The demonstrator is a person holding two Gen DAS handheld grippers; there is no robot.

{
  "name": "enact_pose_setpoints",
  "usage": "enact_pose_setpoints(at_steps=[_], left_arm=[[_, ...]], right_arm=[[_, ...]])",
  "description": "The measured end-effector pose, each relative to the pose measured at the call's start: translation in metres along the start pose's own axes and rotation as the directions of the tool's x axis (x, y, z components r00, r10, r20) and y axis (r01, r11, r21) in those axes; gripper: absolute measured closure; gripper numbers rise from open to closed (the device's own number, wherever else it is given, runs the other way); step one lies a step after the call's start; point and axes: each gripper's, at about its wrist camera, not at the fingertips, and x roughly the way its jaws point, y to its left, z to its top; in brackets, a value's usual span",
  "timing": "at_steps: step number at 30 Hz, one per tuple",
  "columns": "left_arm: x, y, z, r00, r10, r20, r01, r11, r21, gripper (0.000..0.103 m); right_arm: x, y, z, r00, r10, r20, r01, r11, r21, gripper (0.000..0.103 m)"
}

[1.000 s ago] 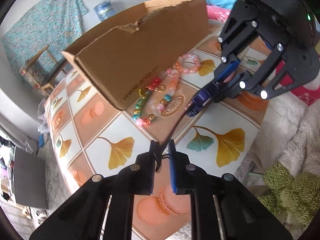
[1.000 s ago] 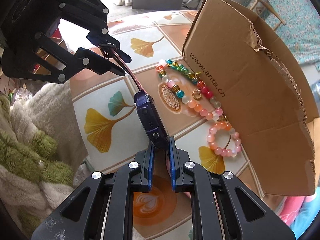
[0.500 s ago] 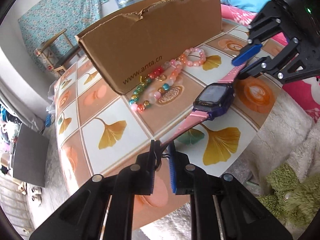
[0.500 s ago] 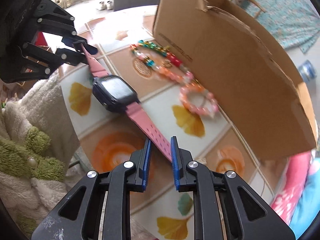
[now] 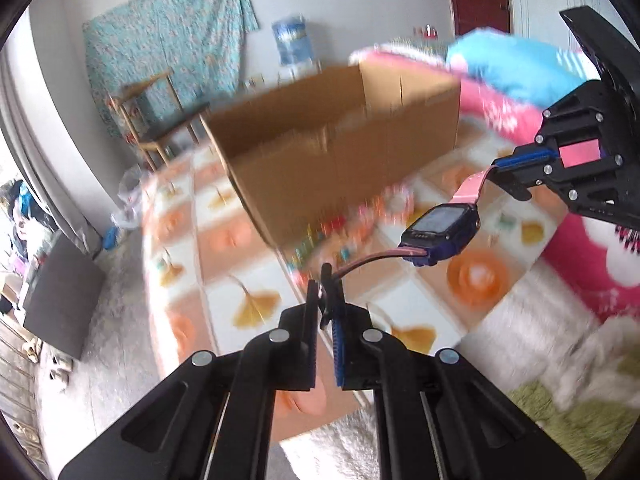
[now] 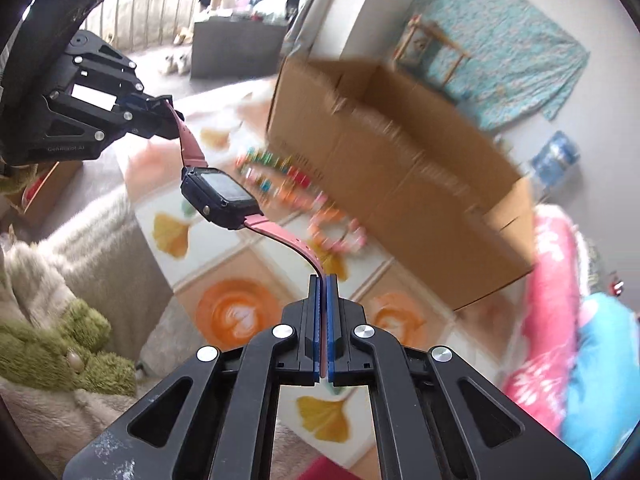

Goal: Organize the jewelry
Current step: 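Carry the watch with the right gripper over into the cardboard box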

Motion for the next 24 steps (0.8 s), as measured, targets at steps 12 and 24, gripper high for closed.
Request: enact_pose_setpoints(at_steps=[12,24], left_arm=[[0.009,0.098,0.146,0.99,-0.094,0.108,0.11,0.982,-0.152,0.097],[0.183,0.151,0.173,0.929,-0.263,-0.262,0.171,0.929,-0.328,0.095]], right_arm=[[0.012,-0.102,0.102,0.994,-0.053,0.095,0.058,0.997,-0.056,0.102],[0.216,-0.173,0.116,0.775,0.492,-0.397,-0.368,0.862,0.348,0.102]])
